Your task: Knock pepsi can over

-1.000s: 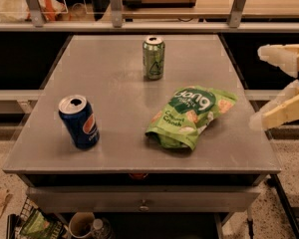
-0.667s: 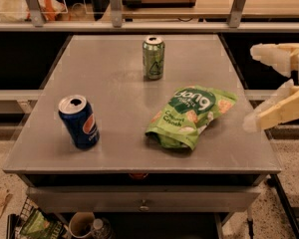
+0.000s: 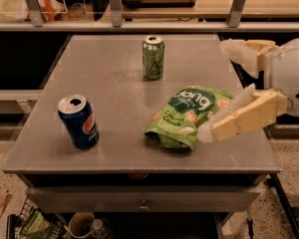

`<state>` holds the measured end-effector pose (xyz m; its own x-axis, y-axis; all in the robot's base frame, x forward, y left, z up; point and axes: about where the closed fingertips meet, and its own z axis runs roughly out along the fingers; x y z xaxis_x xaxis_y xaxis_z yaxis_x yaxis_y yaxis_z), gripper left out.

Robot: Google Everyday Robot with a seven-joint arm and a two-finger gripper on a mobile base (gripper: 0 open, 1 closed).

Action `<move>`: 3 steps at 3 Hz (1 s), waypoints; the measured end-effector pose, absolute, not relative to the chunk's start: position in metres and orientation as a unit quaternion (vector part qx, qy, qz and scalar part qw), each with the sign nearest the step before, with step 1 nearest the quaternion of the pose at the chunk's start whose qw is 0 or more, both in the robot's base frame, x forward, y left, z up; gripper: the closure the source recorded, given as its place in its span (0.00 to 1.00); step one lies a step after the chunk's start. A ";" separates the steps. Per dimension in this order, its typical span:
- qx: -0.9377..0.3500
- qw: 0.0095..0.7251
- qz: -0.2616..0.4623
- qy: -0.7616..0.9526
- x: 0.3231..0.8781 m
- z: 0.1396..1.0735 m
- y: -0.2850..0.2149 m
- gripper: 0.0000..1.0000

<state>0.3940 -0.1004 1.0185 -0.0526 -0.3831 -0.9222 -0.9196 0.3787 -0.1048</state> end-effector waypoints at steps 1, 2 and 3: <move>-0.503 0.494 0.264 0.658 0.391 1.017 -0.060 0.00; -0.523 0.493 0.271 0.640 0.398 1.000 -0.018 0.00; -0.541 0.471 0.284 0.636 0.415 0.940 0.034 0.00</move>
Offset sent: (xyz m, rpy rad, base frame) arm 0.0174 0.1291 -0.0450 -0.0073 -0.0719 0.1366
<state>0.4150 0.0335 0.9399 0.0288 -0.4206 -0.9068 -0.9561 0.2531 -0.1478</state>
